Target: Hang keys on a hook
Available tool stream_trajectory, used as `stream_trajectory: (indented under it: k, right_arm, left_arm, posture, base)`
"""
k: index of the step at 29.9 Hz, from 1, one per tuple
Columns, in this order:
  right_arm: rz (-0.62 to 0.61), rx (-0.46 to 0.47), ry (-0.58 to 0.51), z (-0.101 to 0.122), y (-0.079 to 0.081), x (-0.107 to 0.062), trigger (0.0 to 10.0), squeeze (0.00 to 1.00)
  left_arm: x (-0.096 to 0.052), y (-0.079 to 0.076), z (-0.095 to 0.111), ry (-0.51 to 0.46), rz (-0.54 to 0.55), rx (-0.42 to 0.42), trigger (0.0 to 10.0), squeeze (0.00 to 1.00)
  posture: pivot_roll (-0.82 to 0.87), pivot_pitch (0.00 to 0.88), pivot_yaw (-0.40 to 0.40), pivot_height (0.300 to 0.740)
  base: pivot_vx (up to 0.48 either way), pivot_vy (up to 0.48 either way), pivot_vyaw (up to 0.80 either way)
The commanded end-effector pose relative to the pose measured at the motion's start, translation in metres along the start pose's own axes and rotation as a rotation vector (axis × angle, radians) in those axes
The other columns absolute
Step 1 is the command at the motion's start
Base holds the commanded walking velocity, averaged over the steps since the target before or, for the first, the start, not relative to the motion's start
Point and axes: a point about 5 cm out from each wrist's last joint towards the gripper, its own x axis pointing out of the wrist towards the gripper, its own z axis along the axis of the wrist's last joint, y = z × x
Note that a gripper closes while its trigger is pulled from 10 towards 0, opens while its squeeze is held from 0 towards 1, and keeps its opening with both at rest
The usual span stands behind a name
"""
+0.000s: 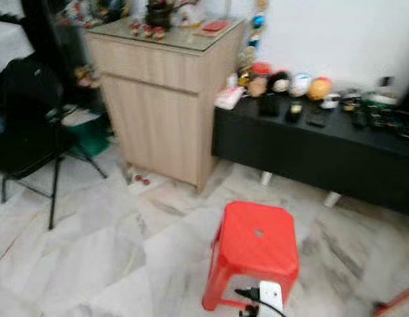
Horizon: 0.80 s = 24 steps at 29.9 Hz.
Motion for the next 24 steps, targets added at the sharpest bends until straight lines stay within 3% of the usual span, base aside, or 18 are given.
stream_trajectory:
  k: [1, 13, 24]
  right_arm:
    - [0.001, -0.007, -0.041, 0.016, 0.000, 0.002, 10.0, 0.00]
    - [0.005, -0.018, -0.038, 0.016, 0.003, 0.003, 10.0, 0.00]
    - [-0.056, 0.044, -0.067, 0.025, -0.010, 0.001, 10.0, 0.00]
  left_arm:
    - [-0.003, -0.007, -0.018, 0.057, -0.013, 0.009, 10.0, 0.00]
    - [-0.003, -0.007, -0.020, 0.062, -0.003, 0.038, 10.0, 0.00]
    - [0.000, -0.009, -0.010, 0.039, -0.001, 0.037, 10.0, 0.00]
  posture:
    - [0.15, 0.000, -0.035, 0.740]
    - [0.15, 0.000, -0.034, 0.740]
    - [0.16, 0.000, -0.047, 0.740]
  base:
    - [-0.326, 0.000, 0.00]
    - [0.000, 0.000, 0.00]
    - [0.000, -0.300, 0.00]
